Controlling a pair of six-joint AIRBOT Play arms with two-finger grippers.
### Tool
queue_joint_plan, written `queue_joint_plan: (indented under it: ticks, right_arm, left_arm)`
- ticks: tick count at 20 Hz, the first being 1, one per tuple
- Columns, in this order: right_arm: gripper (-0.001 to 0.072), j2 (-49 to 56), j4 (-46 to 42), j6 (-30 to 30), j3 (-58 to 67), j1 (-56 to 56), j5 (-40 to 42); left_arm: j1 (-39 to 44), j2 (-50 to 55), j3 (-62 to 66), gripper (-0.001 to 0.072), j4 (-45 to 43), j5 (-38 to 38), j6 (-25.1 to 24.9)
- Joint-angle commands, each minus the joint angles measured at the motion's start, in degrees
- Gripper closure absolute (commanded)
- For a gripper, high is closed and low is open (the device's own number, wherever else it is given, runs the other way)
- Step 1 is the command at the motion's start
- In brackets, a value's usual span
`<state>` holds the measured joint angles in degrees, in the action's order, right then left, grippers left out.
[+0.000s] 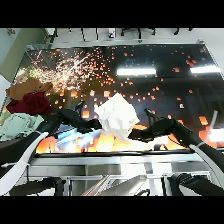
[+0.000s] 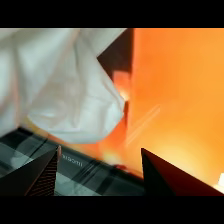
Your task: Fold the shirts.
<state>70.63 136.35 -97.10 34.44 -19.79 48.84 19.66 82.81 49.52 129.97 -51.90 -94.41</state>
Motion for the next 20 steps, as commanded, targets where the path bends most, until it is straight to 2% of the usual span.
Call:
queue_joint_plan:
  ticks: [1,2,3,4,5,6,7,10,14,17,20]
  right_arm:
    - [0.0142,6.38,1.46,-0.48,4.17,-4.35,-3.26]
    - [0.0142,7.54,1.46,-0.46,5.46,-4.74,-3.45]
    - [0.0144,8.55,1.46,-0.46,6.51,-4.98,-3.48]
    - [0.0229,9.35,1.49,-0.44,7.26,-5.03,-3.45]
    - [0.0477,9.75,1.44,-0.48,7.58,-5.01,-3.45]
    - [0.0655,9.7,1.4,-0.59,7.63,-4.94,-3.41]
    - [0.0692,9.35,1.2,-0.72,7.67,-4.92,-3.04]
    - [0.0692,6.1,0.07,-2.16,7.74,-3.37,-0.22]
    - [0.0693,-7.5,-2.38,-2.14,12.11,8.09,11.93]
    - [0.0692,-23.5,0.02,-1.9,22.05,18.49,14.16]
    - [0.0692,-32.57,-0.02,-1.92,36.22,24.04,15.5]
  left_arm:
    - [5.77,4.98,3.52,0.0014,1.55,2.64,-1.31]
    - [6.97,5.64,4.96,0.0024,1.51,2.62,-1.68]
    - [8.0,6.23,6.25,0.0205,1.49,2.69,-1.68]
    - [8.46,6.71,7.17,0.0401,1.49,2.69,-1.68]
    - [8.66,6.99,7.67,0.0551,1.49,2.8,-1.68]
    - [8.61,7.13,7.93,0.0655,1.51,2.71,-1.68]
    - [8.31,7.08,7.96,0.0693,1.53,2.62,-1.68]
    - [6.19,4.24,7.96,0.0694,1.55,2.23,-1.68]
    - [-1.46,-10.84,11.61,0.0694,1.6,0.79,-1.64]
    - [-8.83,-22.27,20.96,0.0694,1.7,-1.03,0.15]
    - [-12.66,-29.77,31.69,0.0694,1.75,-2.84,1.62]
